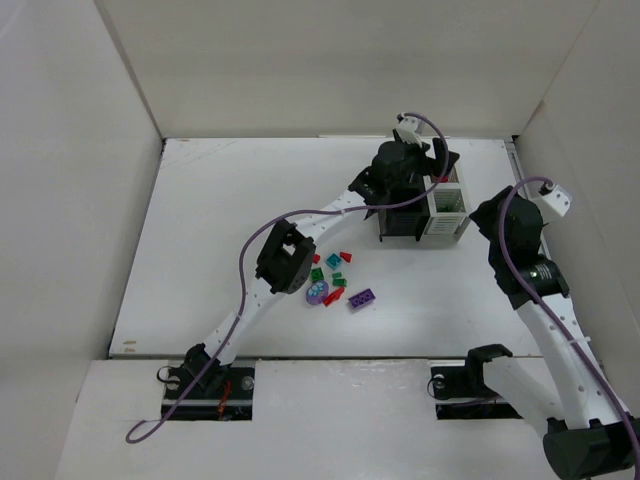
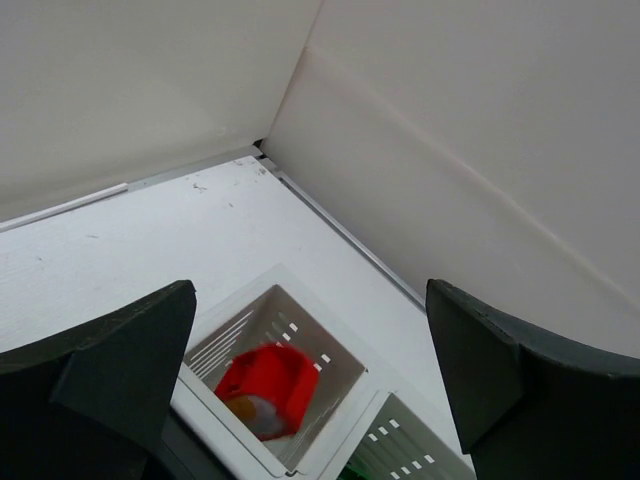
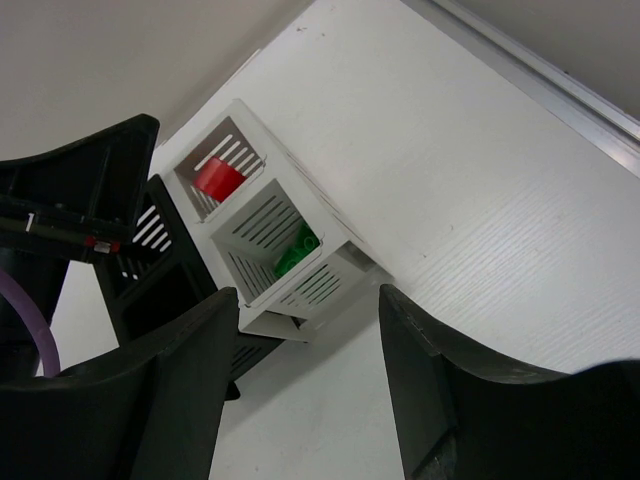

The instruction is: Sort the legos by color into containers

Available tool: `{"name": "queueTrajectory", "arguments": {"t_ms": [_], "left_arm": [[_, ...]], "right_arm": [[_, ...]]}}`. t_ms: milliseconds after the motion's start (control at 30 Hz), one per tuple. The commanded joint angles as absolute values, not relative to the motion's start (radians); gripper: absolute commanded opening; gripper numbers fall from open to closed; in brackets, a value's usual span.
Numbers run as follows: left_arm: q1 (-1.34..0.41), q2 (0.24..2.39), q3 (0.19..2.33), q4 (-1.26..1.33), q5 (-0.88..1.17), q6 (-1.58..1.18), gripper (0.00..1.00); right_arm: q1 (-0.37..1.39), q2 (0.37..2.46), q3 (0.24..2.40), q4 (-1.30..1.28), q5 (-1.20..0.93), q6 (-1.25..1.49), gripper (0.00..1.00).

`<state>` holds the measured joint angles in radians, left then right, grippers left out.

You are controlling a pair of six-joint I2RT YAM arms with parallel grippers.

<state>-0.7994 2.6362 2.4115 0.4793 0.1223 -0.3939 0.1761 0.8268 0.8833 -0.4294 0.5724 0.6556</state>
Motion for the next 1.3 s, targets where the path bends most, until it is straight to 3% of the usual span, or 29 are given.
{"name": "queueTrajectory", "arguments": {"t_ms": [0,267,600,767,900,1000,1267], "left_arm": [[-0.801,2.588,2.445,0.517,0.137,-0.371,0.98],[-0.81,2.393,2.324,0.402,0.126,-0.325,1.0],[-0.615,1.724,1.542,0.18,0.187,-0.48,1.0],[-0.649,1.482,1.254,-0.082,-0.137,-0.503,1.0],[-0.658,1.346,1.085,-0.264,-0.189,-0.615,1.0],[-0.658,1.221,0.903,-0.247,-0.148,-0.624,1.0],[-0.678,0.948,0.649,-0.183,-0.039,-0.611,1.0]], "right_arm": [[0.17,0.808,0.885,-0.437,0.58,0.663,0.63],[0.17,0.799,0.885,-0.437,0.58,0.652,0.63],[0.196,0.87,0.885,-0.35,0.212,0.445,0.63],[0.314,0.937,0.906,-0.362,0.06,0.393,0.62],[0.481,1.041,0.942,-0.465,0.093,0.405,0.62],[0.621,1.115,0.93,-0.474,0.147,0.451,0.62],[0.71,1.261,0.904,-0.525,0.193,0.595,0.64]]}}
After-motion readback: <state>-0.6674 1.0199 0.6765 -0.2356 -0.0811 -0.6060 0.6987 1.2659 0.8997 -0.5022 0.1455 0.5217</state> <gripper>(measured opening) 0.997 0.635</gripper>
